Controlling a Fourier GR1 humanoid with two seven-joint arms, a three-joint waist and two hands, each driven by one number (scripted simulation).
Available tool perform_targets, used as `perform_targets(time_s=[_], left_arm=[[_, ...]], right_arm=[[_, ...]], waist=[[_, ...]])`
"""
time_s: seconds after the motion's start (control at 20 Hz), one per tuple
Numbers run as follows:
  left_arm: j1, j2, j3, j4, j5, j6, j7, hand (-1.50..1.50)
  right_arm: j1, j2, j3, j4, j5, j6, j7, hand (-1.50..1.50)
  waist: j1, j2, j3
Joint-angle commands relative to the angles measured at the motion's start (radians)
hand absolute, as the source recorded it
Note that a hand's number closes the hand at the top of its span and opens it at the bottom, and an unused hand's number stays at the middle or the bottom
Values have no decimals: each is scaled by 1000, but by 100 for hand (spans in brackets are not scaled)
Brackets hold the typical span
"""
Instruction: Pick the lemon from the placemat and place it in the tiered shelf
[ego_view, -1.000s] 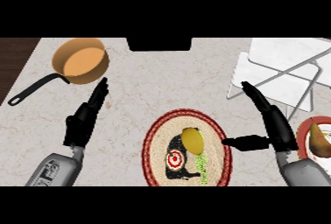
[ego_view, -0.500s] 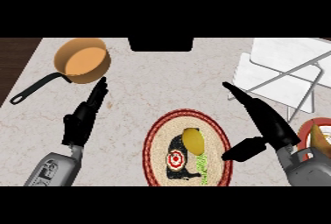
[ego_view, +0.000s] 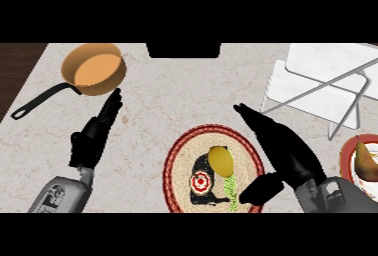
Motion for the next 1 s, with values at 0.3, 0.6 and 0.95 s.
perform_targets(time_s=[0.3, 0.6, 0.95], left_arm=[[81, -6, 69, 28, -18, -93, -97, 0], [2, -90, 62, 0, -92, -54, 23, 0], [31, -90, 95, -59, -106, -90, 56, 0]], right_arm=[[101, 118, -15, -84, 188, 92, 47, -150], [128, 242, -41, -93, 286, 146, 89, -150], [131, 333, -66, -23, 347, 210, 60, -150]], waist=[[-1, 2, 1], [-3, 2, 1], [0, 1, 1]])
